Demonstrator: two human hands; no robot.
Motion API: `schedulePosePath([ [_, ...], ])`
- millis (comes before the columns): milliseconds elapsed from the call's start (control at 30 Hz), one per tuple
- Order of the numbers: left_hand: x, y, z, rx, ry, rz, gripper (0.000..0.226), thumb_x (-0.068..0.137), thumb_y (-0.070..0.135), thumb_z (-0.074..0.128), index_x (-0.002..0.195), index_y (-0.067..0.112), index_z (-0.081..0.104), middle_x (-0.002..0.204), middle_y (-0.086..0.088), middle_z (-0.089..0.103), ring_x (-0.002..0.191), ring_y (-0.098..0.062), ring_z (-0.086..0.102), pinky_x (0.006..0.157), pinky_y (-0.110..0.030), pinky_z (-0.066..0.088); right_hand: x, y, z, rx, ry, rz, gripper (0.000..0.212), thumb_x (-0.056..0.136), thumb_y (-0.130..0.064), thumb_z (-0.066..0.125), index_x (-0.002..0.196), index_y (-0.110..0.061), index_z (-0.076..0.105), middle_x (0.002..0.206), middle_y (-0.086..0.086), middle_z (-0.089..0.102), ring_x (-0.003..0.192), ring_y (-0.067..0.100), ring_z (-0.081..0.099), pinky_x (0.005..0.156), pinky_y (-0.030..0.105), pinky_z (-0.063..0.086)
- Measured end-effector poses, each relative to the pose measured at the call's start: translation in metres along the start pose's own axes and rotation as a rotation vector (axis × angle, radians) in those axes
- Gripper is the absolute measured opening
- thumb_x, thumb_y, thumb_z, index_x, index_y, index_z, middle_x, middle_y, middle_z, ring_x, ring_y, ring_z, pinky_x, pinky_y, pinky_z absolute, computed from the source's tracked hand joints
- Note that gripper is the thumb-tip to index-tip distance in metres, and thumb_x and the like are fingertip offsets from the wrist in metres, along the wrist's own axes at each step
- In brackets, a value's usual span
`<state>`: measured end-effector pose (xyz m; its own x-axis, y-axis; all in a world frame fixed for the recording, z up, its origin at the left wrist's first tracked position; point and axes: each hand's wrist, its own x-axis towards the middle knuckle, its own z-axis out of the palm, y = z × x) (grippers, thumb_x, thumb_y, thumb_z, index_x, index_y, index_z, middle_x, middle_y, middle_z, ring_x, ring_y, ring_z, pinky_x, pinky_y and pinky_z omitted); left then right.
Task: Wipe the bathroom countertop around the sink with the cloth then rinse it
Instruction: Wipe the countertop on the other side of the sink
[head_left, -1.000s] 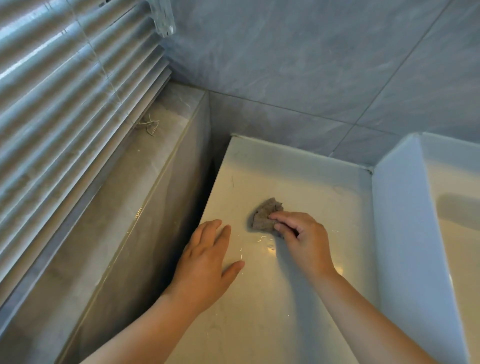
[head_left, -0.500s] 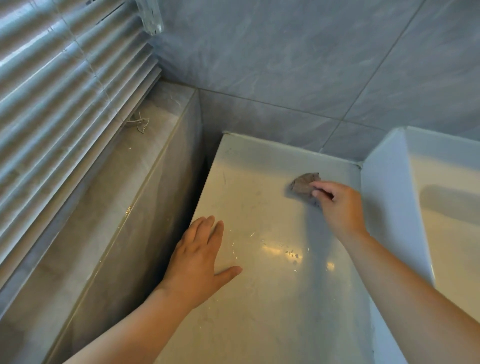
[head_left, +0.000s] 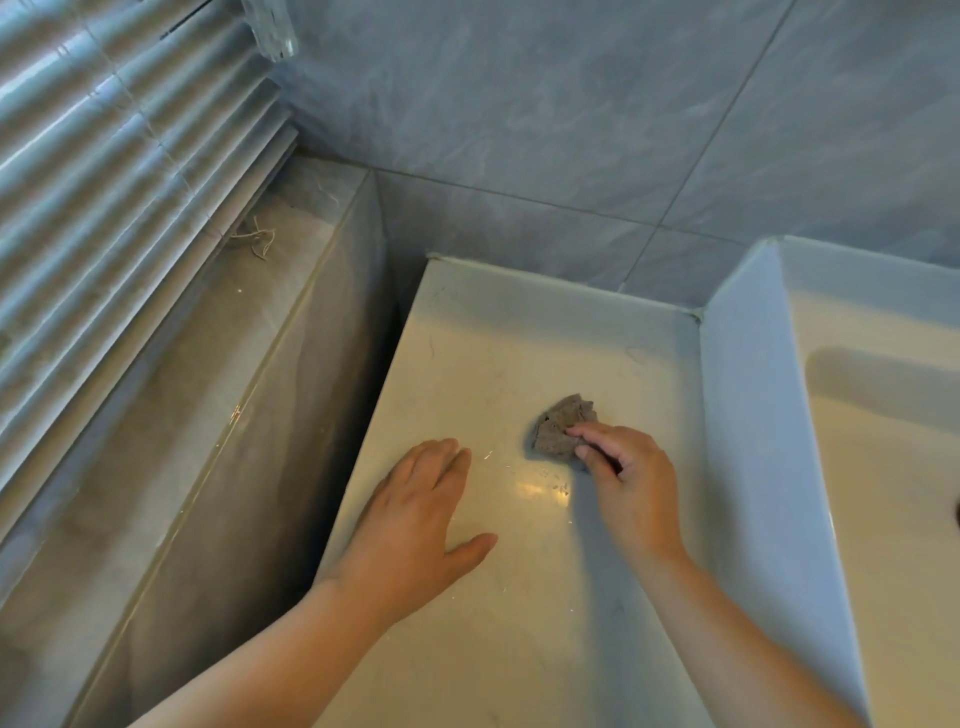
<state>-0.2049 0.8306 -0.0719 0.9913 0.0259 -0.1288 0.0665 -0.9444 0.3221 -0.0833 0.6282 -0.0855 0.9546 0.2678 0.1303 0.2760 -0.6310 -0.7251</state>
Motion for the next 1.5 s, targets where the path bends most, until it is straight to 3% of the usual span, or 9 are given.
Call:
schedulePosePath([
  [133,-0.001,0.006,0.008,0.134,-0.094,-0.045,0.097,0.075,0.075,0.032,0.143,0.006,0.035,0.148,-0.01,0.036,0.136,-0.029,0.031,0.108,-0.044,0.036,-0.003,-0.008,-0.013,0.112,-0.097,0.129,0.026,0.086,-0.006,0.063,0.096,-0.027,0.075,0.081,-0.026,0.064,0.083,0.004,0.062,0.077,0.024,0.047],
  [267,-0.001,0.003,0.011,0.165,-0.097,-0.022,0.1,0.076,0.078,0.027,0.145,0.007,0.031,0.15,-0.01,0.032,0.138,-0.029,0.028,0.11,-0.043,0.031,0.017,-0.01,-0.035,0.093,0.182,0.192,0.023,0.087,-0.008,0.062,0.105,-0.018,0.073,0.087,-0.015,0.069,0.079,0.003,0.062,0.071,0.008,0.042],
  [367,-0.001,0.0,0.012,0.204,-0.088,-0.011,0.099,0.077,0.079,0.025,0.143,0.006,0.035,0.148,-0.01,0.038,0.135,-0.028,0.032,0.107,-0.042,0.035,0.039,0.008,-0.046,-0.182,0.28,0.08,0.028,0.088,-0.007,0.059,0.114,-0.011,0.068,0.106,0.003,0.071,0.094,0.022,0.064,0.084,0.027,0.047],
  [500,-0.001,0.0,0.012,0.166,-0.113,0.003,0.103,0.075,0.08,0.021,0.148,0.008,0.02,0.155,-0.009,0.023,0.142,-0.027,0.017,0.115,-0.041,0.02,0.045,0.035,-0.032,-0.502,0.1,0.105,0.03,0.091,-0.008,0.053,0.119,-0.004,0.061,0.11,0.02,0.067,0.096,0.04,0.06,0.084,0.042,0.047],
  [800,0.0,0.0,0.006,0.191,-0.158,0.009,0.107,0.066,0.08,0.002,0.149,0.013,-0.012,0.158,-0.003,-0.011,0.144,-0.022,-0.012,0.119,-0.037,-0.001,0.005,0.045,-0.013,-0.454,0.25,0.184,0.037,0.097,-0.011,0.044,0.132,0.0,0.051,0.132,0.018,0.056,0.12,0.039,0.048,0.106,0.04,0.033],
  [1000,0.001,0.001,0.006,0.197,-0.16,0.005,0.109,0.063,0.08,-0.001,0.149,0.013,-0.011,0.158,-0.003,-0.01,0.144,-0.023,-0.01,0.118,-0.037,0.0,-0.012,0.031,-0.011,-0.302,0.297,0.253,0.035,0.095,-0.011,0.049,0.129,-0.004,0.056,0.122,0.015,0.064,0.108,0.037,0.057,0.095,0.039,0.045],
  [1233,0.002,0.003,0.002,0.191,-0.15,0.004,0.11,0.063,0.08,0.002,0.15,0.011,-0.002,0.158,-0.007,0.0,0.144,-0.025,-0.002,0.117,-0.036,0.003,-0.062,0.0,-0.025,-0.092,0.179,0.113,0.031,0.092,-0.008,0.056,0.122,-0.015,0.063,0.106,-0.01,0.063,0.1,0.012,0.057,0.085,0.004,0.033],
  [1333,0.002,0.003,0.0,0.218,-0.171,0.007,0.105,0.07,0.079,0.007,0.149,0.013,-0.009,0.158,-0.004,-0.008,0.144,-0.023,-0.008,0.118,-0.036,0.0,-0.049,0.008,-0.037,-0.136,0.39,0.161,0.039,0.09,0.005,0.05,0.126,-0.007,0.059,0.126,0.001,0.06,0.116,0.018,0.055,0.102,0.019,0.034],
  [1500,0.001,0.005,-0.004,0.218,-0.195,0.002,0.102,0.079,0.078,0.026,0.149,0.013,-0.01,0.158,-0.002,-0.011,0.144,-0.023,-0.011,0.119,-0.036,0.0,-0.036,0.02,-0.027,-0.436,0.21,0.28,0.041,0.097,-0.009,0.045,0.137,-0.004,0.047,0.148,0.014,0.038,0.137,0.029,0.035,0.114,0.035,0.026],
])
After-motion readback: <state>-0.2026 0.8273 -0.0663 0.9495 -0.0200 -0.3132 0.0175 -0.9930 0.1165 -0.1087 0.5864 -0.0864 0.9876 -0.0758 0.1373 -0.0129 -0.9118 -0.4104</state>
